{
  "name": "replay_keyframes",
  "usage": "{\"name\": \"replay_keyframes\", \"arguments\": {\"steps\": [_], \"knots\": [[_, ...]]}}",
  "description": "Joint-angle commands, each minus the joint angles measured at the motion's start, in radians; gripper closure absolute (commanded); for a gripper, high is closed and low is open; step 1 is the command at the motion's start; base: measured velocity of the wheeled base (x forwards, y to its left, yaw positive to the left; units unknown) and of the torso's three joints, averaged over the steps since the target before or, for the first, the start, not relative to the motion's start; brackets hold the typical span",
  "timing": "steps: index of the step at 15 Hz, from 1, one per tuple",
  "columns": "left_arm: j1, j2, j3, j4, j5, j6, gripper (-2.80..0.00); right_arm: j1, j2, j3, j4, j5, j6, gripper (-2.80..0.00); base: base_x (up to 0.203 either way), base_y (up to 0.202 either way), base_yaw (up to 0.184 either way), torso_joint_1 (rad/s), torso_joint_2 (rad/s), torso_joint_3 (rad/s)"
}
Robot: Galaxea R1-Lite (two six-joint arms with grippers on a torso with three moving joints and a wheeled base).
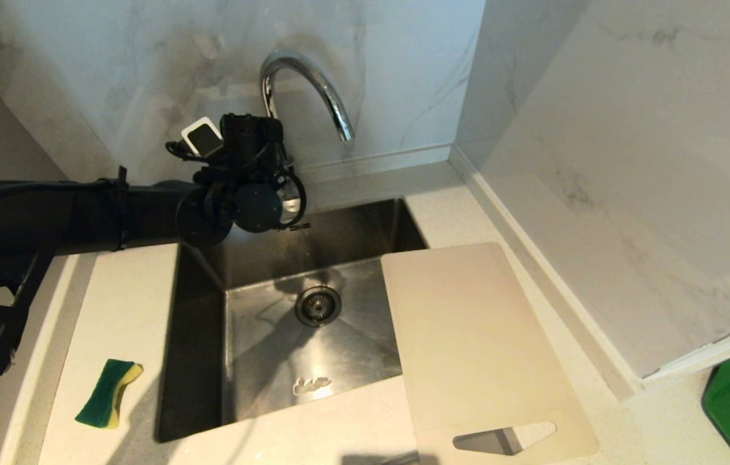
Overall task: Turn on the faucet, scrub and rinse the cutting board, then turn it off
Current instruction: Turn on the tap
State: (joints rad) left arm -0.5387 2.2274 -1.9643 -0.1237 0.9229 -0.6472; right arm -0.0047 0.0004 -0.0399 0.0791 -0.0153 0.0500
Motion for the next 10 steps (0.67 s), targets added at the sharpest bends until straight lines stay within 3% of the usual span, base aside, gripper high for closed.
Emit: {"name": "replay_keyframes", "arguments": {"steps": [1,6,10], "knots": [[0.017,0.001,-0.001,0.041,-0.043,-0.04,-2.8,0.0,0.001,0.0,0.001,0.0,0.001,0.0,0.0,0.0,0.0,0.0,0.0,0.0],[0.044,0.004,-0.005,0.095,-0.171,-0.158,-2.8,0.0,0.001,0.0,0.001,0.0,0.001,0.0,0.0,0.0,0.0,0.0,0.0,0.0],[0.046,0.004,-0.012,0.101,-0.227,-0.209,-2.8,0.0,0.001,0.0,0.001,0.0,0.001,0.0,0.0,0.0,0.0,0.0,0.0,0.0]]}}
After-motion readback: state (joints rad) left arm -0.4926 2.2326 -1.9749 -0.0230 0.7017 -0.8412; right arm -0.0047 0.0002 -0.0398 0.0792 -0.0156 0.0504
